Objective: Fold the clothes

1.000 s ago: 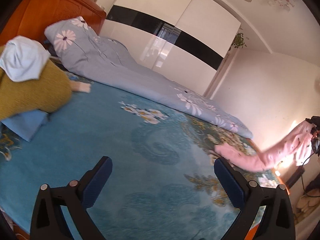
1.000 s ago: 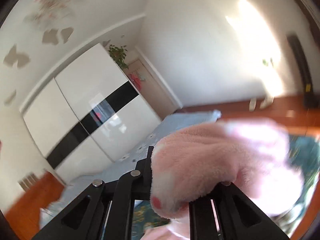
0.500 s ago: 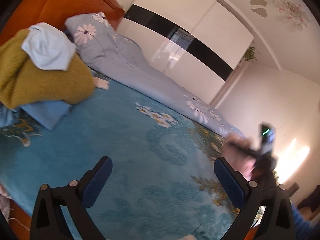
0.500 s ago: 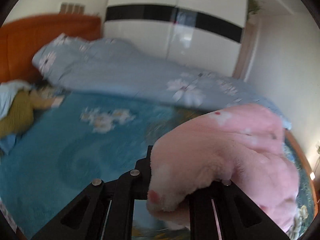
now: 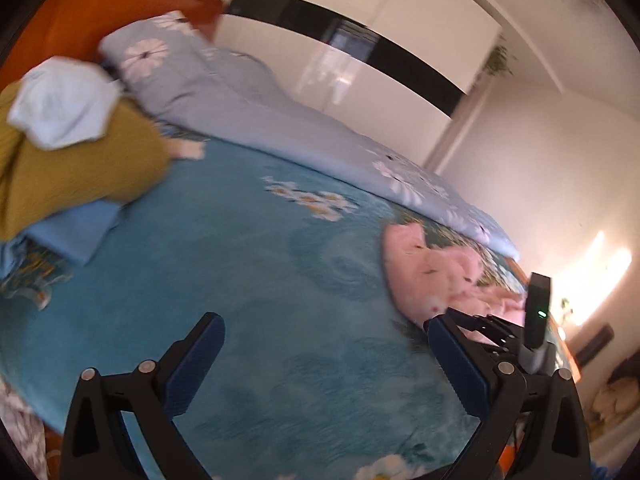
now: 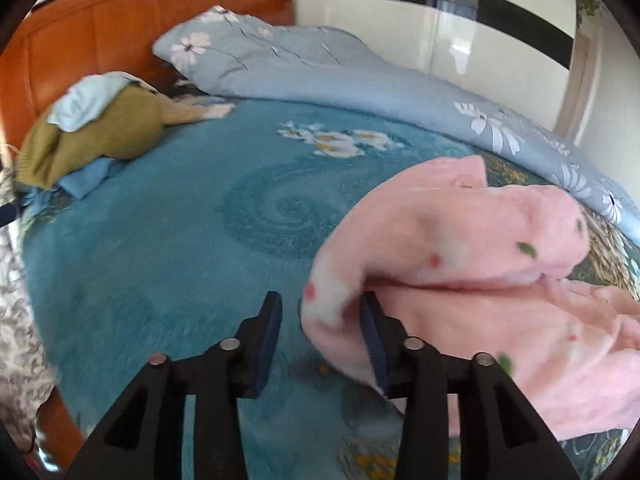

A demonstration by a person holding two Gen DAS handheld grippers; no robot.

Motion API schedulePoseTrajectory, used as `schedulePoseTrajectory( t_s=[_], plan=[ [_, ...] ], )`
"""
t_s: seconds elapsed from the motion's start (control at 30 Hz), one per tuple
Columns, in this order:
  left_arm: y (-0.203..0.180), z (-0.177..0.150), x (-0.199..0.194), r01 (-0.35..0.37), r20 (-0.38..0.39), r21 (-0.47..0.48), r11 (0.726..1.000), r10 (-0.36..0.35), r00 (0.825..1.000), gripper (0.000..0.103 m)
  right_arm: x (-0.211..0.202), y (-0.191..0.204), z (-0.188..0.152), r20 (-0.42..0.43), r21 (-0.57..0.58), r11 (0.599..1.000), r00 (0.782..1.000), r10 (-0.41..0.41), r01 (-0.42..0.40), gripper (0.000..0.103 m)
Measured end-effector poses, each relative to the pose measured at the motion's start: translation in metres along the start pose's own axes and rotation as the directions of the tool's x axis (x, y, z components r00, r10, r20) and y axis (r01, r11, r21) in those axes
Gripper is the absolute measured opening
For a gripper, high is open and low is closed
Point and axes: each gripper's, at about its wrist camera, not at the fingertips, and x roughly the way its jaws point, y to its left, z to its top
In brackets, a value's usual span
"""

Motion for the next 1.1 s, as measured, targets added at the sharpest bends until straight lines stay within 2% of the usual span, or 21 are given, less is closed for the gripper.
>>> schedulePoseTrajectory(
  t_s=[0.13, 0.23, 0.27, 0.37, 0.5, 0.63, 0.73, 0.77, 0.83, 0.9, 0.93, 1.03, 1.1],
  plan=[
    [-0.072, 0.025, 0.056, 0.096, -0.048, 0.148, 0.984, -0.09, 0.995, 0.103, -0.048, -0.046, -0.028, 0.083, 0.095, 0.995, 0.997, 0.001, -0.009, 0.053],
    [-0.129, 0.04, 0.109, 0.138, -0.108, 0.237, 0.962, -0.115, 0.988, 0.103, -0.084, -0.089, -0.049, 0.143, 0.194, 0.981, 0.989, -0.023, -0.005, 0.053],
    [-0.144, 0.043, 0.127, 0.142, -0.127, 0.265, 0.954, -0.112, 0.986, 0.103, -0.093, -0.111, -0.057, 0.153, 0.255, 0.967, 0.987, -0.054, 0.014, 0.053],
    [-0.186, 0.051, 0.179, 0.153, -0.186, 0.33, 0.931, -0.095, 0.978, 0.103, -0.113, -0.184, -0.078, 0.156, 0.459, 0.887, 0.978, -0.137, 0.051, 0.053],
    [-0.23, 0.056, 0.245, 0.144, -0.253, 0.413, 0.899, -0.039, 0.967, 0.103, -0.132, -0.264, -0.092, 0.145, 0.652, 0.755, 0.967, -0.212, 0.068, 0.053],
    [-0.248, 0.053, 0.299, 0.09, -0.32, 0.456, 0.885, 0.068, 0.945, 0.103, -0.143, -0.307, -0.081, 0.112, 0.706, 0.697, 0.95, -0.29, 0.13, 0.053],
    [-0.252, 0.047, 0.323, 0.1, -0.369, 0.44, 0.893, 0.078, 0.926, 0.103, -0.14, -0.332, -0.07, 0.085, 0.726, 0.673, 0.952, -0.293, 0.142, 0.053],
    [-0.251, 0.046, 0.33, 0.105, -0.383, 0.423, 0.9, 0.073, 0.921, 0.101, -0.134, -0.337, -0.066, 0.075, 0.732, 0.666, 0.955, -0.288, 0.144, 0.053],
    [-0.246, 0.043, 0.337, 0.107, -0.414, 0.378, 0.919, 0.064, 0.908, 0.084, -0.126, -0.345, -0.061, 0.059, 0.744, 0.65, 0.955, -0.292, 0.153, 0.053],
    [-0.24, 0.043, 0.341, 0.105, -0.439, 0.335, 0.936, 0.057, 0.897, 0.066, -0.115, -0.351, -0.062, 0.059, 0.776, 0.618, 0.961, -0.271, 0.127, 0.053],
    [-0.238, 0.044, 0.341, 0.098, -0.437, 0.322, 0.941, 0.056, 0.898, 0.063, -0.109, -0.354, -0.062, 0.053, 0.789, 0.602, 0.963, -0.263, 0.121, 0.053],
    [-0.231, 0.051, 0.337, 0.082, -0.409, 0.317, 0.945, 0.059, 0.91, 0.058, -0.094, -0.359, -0.061, -0.018, 0.81, 0.56, 0.962, -0.271, 0.173, 0.053],
    [-0.227, 0.054, 0.334, 0.075, -0.393, 0.321, 0.944, 0.061, 0.917, 0.04, -0.088, -0.362, -0.067, -0.034, 0.831, 0.527, 0.96, -0.277, 0.181, 0.053]
  ],
)
